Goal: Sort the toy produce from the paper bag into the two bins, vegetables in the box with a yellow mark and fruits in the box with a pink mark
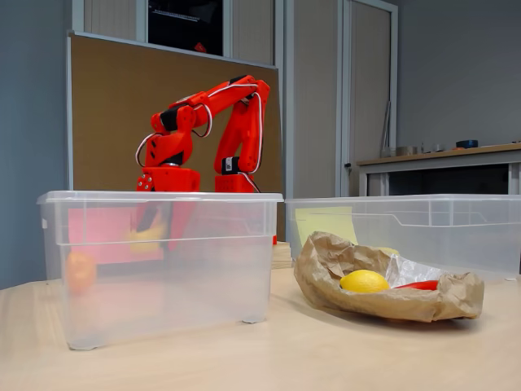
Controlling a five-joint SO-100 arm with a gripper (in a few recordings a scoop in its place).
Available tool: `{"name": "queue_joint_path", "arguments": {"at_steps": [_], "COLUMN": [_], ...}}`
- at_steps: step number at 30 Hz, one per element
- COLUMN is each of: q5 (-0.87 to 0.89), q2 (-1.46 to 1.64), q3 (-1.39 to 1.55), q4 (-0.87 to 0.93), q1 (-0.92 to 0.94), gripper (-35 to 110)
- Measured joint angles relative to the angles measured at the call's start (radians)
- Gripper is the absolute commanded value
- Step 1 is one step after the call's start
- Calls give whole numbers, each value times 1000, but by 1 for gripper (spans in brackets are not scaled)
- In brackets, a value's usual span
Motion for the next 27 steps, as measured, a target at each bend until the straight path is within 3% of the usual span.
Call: {"name": "queue_joint_path", "arguments": {"at_steps": [9, 17, 22, 27], "q5": [-23, -153, -318, -428], "q2": [-55, 219, 367, 403], "q3": [-48, -176, -268, -318], "q4": [21, 207, 250, 218], "q1": [-3, -104, -319, -660], "gripper": [41, 38, 36, 34]}}
